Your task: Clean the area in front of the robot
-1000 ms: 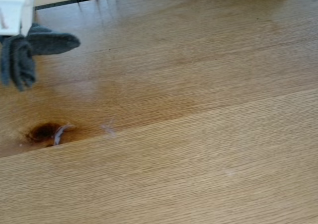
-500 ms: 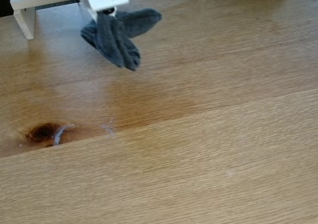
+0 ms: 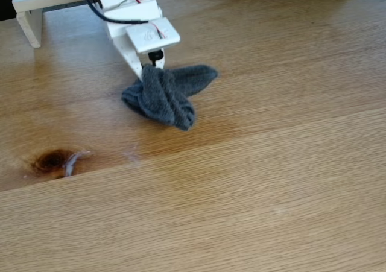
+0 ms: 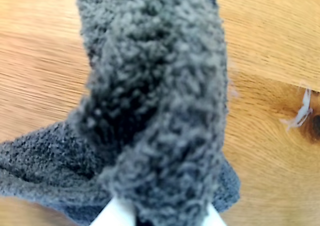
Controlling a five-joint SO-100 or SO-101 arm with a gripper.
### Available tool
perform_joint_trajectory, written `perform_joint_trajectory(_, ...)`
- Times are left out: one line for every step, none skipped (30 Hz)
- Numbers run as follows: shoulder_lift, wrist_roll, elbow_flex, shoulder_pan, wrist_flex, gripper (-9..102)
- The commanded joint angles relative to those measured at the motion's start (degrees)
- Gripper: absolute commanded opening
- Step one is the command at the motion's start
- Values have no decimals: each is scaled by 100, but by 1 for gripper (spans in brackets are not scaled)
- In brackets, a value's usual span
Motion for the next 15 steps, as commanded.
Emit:
perform_joint_trajectory(-334,-387,-334,237,-782,0)
perform_joint_trajectory(-527,-510,-334,290,-984,0)
perform_joint_trajectory(-721,-642,-334,343,-1230,0)
perform_joint_trajectory(-923,-782,-334,387,-1503,0)
perform_joint_trajectory(-1116,-914,-334,422,-1775,0)
perform_joint_trajectory(-1310,-1037,-334,448,-2065,0)
perform_joint_trajectory(-1485,-1160,-334,457,-2382,0)
perform_joint_trajectory(-1626,-1266,-343,466,-2672,0)
perform_joint_trajectory(-1767,-1336,-360,466,-2927,0)
perform_joint_trajectory(-1907,-1406,-422,448,-3103,0)
perform_joint_trajectory(-2039,-1477,-545,439,-3120,0)
perform_joint_trajectory(-2153,-1494,-712,439,-3050,0)
perform_joint_trajectory(-2250,-1477,-914,457,-2918,0)
perform_joint_trajectory(-2355,-1459,-1125,501,-2821,0)
perform_joint_trajectory(-2435,-1415,-1354,562,-2689,0)
